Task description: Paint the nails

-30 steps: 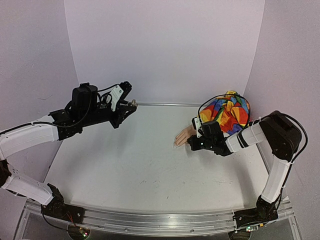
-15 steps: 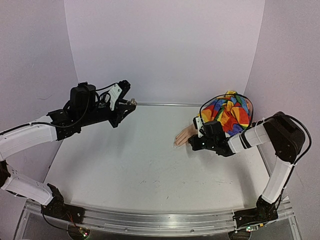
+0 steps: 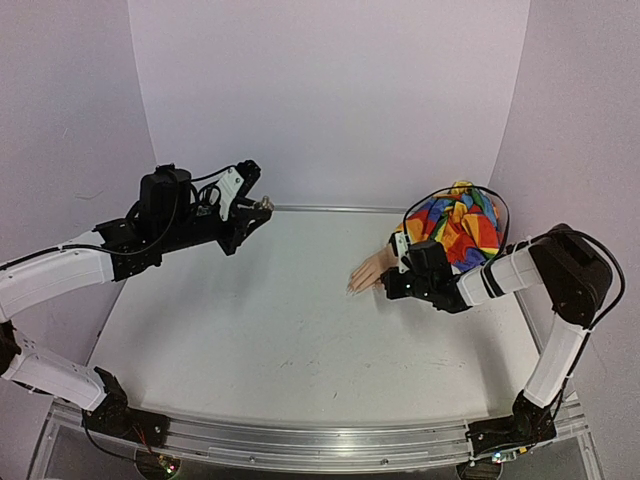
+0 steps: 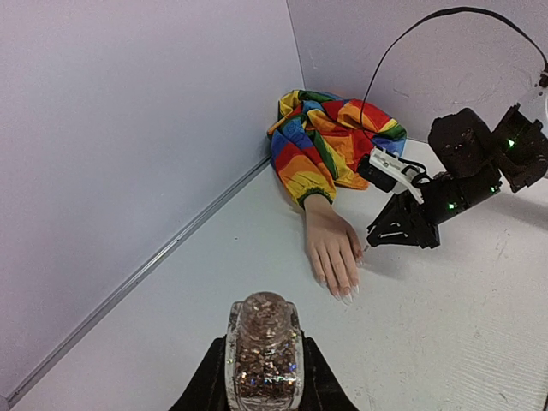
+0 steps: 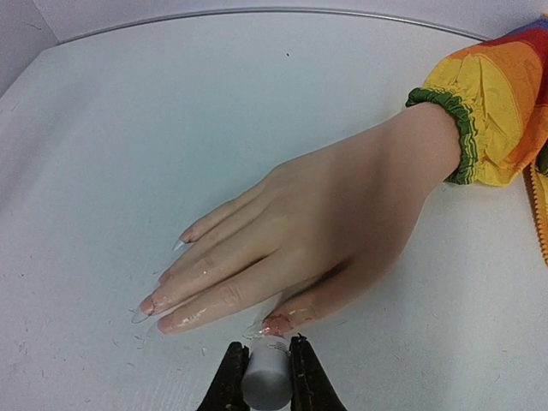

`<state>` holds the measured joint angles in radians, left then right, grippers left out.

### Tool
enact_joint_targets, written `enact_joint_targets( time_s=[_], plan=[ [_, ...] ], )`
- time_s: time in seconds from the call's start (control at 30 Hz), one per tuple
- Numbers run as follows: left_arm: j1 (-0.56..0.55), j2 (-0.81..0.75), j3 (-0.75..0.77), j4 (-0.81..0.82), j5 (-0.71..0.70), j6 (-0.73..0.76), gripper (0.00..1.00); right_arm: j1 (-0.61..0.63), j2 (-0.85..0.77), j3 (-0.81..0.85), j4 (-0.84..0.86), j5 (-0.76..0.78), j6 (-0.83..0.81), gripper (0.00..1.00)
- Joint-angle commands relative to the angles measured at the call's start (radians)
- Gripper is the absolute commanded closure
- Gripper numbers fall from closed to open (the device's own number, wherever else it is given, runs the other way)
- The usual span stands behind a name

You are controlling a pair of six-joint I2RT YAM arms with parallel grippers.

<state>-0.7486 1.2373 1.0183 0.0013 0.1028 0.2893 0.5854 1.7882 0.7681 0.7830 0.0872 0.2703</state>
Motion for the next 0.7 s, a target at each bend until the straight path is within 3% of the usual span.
enact_joint_targets(
  time_s=[0.0, 0.67],
  plan=[
    [0.006, -0.042, 0.006, 0.054, -0.003, 0.008, 1.0, 0.006, 0.025, 0.039, 0.017, 0.0, 0.0, 1.0],
    [0.006, -0.035, 0.009, 0.054, -0.003, 0.007, 1.0, 0.005, 0.069, 0.069, 0.028, -0.059, -0.009, 1.0]
  ],
)
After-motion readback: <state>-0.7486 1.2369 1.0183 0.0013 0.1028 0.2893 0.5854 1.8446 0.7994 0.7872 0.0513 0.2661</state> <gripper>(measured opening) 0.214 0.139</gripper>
